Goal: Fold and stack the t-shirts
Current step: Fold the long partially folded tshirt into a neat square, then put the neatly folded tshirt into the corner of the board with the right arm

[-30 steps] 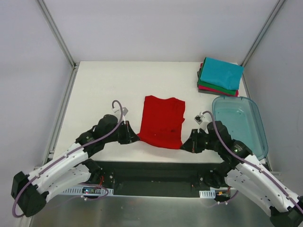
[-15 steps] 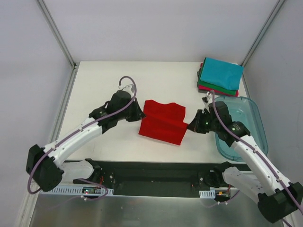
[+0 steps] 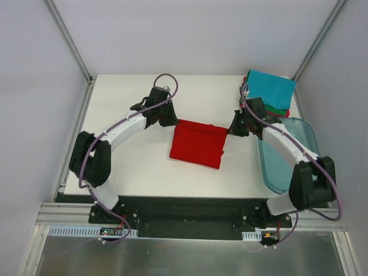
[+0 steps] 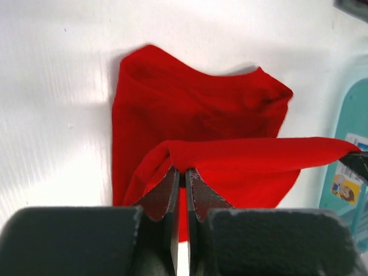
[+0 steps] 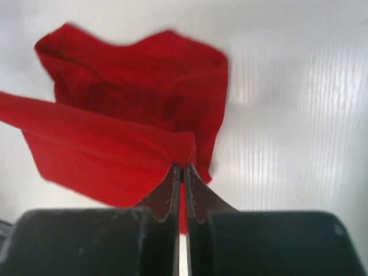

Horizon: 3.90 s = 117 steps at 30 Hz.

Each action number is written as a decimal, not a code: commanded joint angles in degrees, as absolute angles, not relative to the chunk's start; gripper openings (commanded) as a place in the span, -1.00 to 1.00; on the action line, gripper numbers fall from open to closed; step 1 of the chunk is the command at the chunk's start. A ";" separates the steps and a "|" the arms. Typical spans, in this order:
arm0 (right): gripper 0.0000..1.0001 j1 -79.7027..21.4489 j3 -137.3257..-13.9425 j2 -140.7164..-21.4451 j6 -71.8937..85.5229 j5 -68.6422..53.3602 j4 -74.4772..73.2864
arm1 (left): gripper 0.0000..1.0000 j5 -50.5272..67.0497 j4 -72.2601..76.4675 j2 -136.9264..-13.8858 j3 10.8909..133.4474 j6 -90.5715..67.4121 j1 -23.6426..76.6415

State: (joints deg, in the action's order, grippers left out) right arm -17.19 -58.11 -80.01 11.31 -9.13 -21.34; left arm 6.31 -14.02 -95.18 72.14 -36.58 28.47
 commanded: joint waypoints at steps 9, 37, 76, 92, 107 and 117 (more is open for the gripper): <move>0.38 -15.29 -74.09 -96.51 5.36 -7.03 -24.87 | 0.98 8.62 -15.12 -103.02 79.02 -33.13 23.29; -0.30 -30.14 -67.48 -106.60 14.42 2.78 -25.12 | 0.98 9.24 -14.15 -85.53 57.31 -34.54 22.42; -0.98 -22.86 -121.28 -122.43 -26.02 32.08 -29.35 | 0.98 2.55 -19.34 -75.76 54.40 -29.88 13.89; -0.98 -19.16 -130.42 -123.05 -24.17 45.44 -22.85 | 0.98 0.70 -21.00 -77.17 56.07 -29.44 13.01; -0.98 -16.79 -137.46 -121.38 -22.15 41.67 -21.45 | 0.98 0.62 -21.80 -77.52 58.09 -29.00 12.83; -0.98 -12.92 -137.64 -120.24 -23.56 41.04 -21.18 | 0.98 1.93 -22.24 -79.63 59.85 -29.36 12.48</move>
